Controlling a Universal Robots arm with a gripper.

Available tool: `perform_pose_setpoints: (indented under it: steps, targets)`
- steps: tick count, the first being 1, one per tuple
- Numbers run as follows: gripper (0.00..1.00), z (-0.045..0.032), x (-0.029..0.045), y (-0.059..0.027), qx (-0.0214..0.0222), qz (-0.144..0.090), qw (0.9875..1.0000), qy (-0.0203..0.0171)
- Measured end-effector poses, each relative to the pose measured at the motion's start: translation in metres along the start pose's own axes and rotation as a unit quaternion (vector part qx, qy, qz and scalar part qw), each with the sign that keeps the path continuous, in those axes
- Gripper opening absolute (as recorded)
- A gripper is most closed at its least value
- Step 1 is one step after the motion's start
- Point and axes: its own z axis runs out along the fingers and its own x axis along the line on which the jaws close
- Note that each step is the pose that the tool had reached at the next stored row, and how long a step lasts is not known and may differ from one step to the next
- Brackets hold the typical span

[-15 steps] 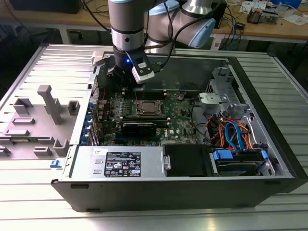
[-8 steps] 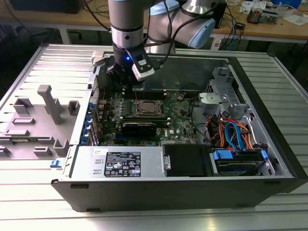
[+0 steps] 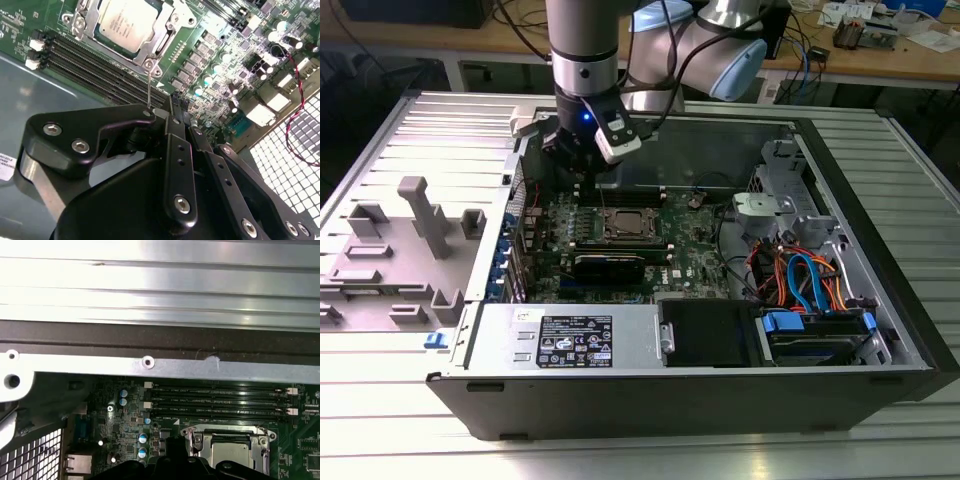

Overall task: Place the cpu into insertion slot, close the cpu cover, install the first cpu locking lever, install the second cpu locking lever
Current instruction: 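Install the first cpu locking lever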

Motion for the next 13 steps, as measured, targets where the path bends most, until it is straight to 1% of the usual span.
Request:
perform_pose_setpoints:
  steps: [2, 6, 10, 13]
  targets:
    - [0.11, -0.0028, -0.0001, 0.0016, -0.0001, 0.000, 1.0000, 0.0000]
    - [0.11, -0.0058, -0.0003, 0.0041, -0.0001, 0.000, 1.0000, -0.0001]
    - [0.11, -0.0062, -0.0017, 0.0044, -0.0001, -0.002, 1.0000, 0.0001]
    - [0.11, -0.0061, -0.0043, 0.0044, -0.0001, -0.003, 1.0000, 0.0001]
